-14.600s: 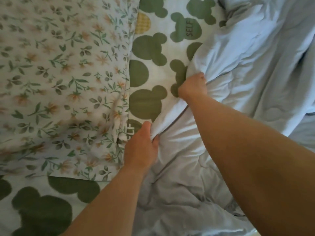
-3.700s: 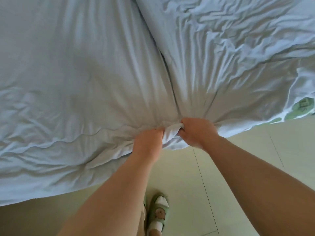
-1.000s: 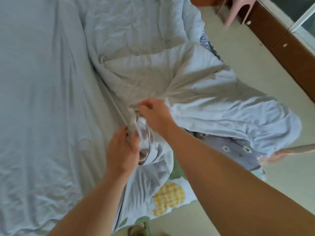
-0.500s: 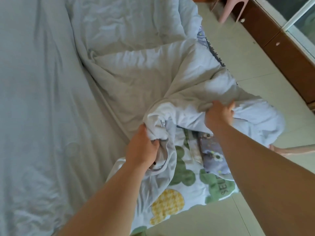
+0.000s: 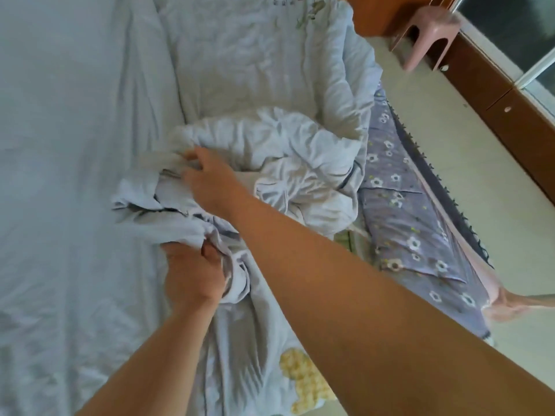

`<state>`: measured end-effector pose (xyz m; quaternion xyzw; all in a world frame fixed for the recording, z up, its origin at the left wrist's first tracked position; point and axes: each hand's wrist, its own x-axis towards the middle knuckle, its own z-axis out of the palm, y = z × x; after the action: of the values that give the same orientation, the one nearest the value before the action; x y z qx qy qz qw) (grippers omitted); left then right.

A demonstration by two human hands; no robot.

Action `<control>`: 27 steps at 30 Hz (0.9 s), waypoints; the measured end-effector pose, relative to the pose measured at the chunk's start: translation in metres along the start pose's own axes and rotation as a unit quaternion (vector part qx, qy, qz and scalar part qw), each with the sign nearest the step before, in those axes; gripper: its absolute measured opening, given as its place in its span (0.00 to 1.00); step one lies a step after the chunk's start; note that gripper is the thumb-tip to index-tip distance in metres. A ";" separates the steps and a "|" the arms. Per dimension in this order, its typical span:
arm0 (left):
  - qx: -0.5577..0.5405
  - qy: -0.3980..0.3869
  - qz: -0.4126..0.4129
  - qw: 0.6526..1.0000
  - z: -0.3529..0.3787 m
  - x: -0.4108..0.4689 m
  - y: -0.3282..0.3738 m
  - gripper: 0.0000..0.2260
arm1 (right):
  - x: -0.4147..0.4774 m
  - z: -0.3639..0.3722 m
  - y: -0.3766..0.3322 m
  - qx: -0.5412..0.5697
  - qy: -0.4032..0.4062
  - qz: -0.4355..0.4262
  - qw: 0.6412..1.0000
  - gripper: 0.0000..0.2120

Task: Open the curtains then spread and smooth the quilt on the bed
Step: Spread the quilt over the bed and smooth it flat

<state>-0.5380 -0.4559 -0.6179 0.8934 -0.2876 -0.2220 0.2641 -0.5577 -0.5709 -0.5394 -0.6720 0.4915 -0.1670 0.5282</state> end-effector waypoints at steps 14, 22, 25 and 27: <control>0.192 0.023 0.273 0.942 0.049 -0.090 0.003 0.30 | -0.132 -0.111 0.207 -0.612 -0.143 0.100 0.771 0.16; 0.336 -0.174 0.232 0.896 0.131 -0.179 0.041 0.30 | -0.155 -0.204 0.271 -0.696 -0.146 0.048 0.701 0.24; 0.340 -0.222 0.206 0.891 0.170 -0.204 0.067 0.32 | -0.171 -0.258 0.307 -0.450 0.063 0.174 0.873 0.26; 0.343 -0.232 0.201 0.888 0.197 -0.218 0.087 0.33 | -0.193 -0.314 0.332 -0.393 0.169 0.228 0.874 0.24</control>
<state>-0.8413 -0.4467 -0.6626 0.7748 -0.5721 -0.2524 -0.0939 -1.0409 -0.5673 -0.6511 -0.6548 0.7383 0.0542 0.1527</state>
